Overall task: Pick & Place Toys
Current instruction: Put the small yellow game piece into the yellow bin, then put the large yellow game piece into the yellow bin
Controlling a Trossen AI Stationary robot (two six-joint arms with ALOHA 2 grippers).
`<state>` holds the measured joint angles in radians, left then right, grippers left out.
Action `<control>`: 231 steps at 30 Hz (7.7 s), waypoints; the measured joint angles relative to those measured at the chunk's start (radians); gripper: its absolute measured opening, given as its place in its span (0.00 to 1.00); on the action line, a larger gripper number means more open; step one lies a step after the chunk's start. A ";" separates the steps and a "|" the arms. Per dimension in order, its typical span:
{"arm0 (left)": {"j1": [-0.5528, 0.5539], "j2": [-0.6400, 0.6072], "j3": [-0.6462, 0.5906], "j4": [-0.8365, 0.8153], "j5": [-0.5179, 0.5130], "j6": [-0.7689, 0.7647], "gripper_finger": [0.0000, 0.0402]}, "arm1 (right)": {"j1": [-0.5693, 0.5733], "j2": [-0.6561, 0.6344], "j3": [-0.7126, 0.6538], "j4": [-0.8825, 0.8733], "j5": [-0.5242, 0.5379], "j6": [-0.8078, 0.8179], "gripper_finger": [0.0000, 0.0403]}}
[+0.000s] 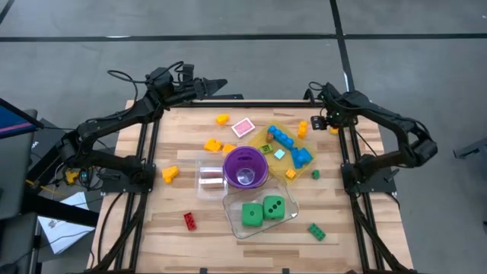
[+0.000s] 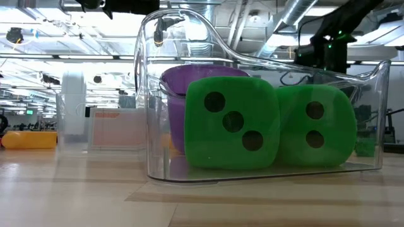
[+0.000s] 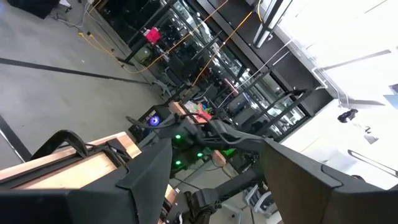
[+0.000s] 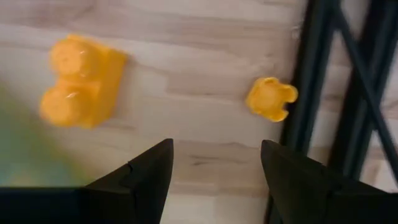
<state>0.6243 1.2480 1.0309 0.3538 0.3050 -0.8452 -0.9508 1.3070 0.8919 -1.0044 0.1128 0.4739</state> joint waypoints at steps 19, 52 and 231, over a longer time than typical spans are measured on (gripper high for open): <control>0.000 0.000 0.000 0.007 0.002 0.000 0.60 | 0.067 0.203 -0.036 0.114 0.358 0.358 0.51; 0.000 0.000 0.000 0.006 0.042 -0.004 0.60 | 0.026 0.342 -0.129 0.228 0.386 0.440 0.25; -0.003 0.000 0.000 0.006 0.040 0.000 0.60 | 0.712 -0.368 -0.129 -0.112 -0.114 0.814 0.47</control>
<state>0.6209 1.2480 1.0309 0.3595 0.3454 -0.8448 -0.2391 0.9389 0.7624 -1.1162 -0.0011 1.2883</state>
